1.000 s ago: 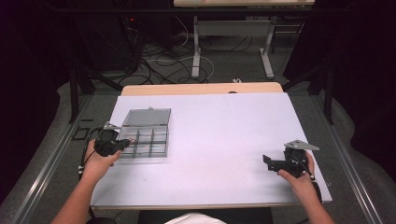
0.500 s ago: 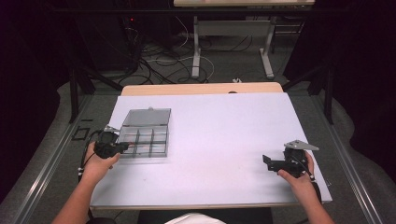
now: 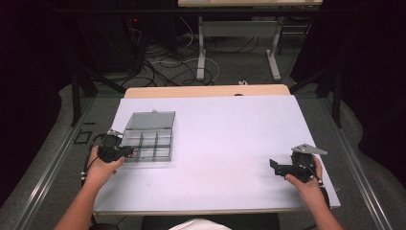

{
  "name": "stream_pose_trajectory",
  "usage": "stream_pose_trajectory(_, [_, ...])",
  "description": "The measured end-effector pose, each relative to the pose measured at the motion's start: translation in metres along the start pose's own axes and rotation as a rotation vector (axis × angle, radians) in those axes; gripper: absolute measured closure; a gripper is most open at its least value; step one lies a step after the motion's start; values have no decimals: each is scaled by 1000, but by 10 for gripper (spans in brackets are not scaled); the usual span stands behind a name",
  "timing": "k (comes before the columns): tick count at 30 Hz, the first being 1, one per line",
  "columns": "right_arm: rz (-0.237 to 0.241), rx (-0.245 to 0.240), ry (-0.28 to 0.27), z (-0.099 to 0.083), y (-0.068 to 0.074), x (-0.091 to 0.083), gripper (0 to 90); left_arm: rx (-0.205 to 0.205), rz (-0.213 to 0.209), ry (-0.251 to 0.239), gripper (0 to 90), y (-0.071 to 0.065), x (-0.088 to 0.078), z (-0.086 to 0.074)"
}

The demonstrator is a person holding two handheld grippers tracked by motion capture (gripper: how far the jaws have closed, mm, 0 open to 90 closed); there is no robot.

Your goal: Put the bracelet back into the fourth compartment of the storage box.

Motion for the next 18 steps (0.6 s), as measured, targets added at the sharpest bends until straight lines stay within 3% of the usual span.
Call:
stream_pose_trajectory(11, [-2, -5, -1, 0, 0, 0, 0, -30, 8, -36, 666, 4, -5, 2])
stream_pose_trajectory(13, [-1, -5, -1, 0, 0, 0, 0, -34, 7, -25, 637, 5, -7, 2])
stream_pose_trajectory(16, [3, -8, -1, 0, 0, 0, 0, -42, 35, -54, 595, 7, -8, 4])
stream_pose_trajectory(18, [3, -8, -1, 0, 0, 0, 0, -50, 23, -55, 587, 7, -10, 4])
Point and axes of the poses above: each handheld gripper's, and its own axes: x roughly forward along the jaws, z roughly out of its top, y roughly to its left, the point moved 7 cm from there along x, roughly forward along the jaws, and after that the axes turned 3 degrees about -z, right-handed, at the moved point
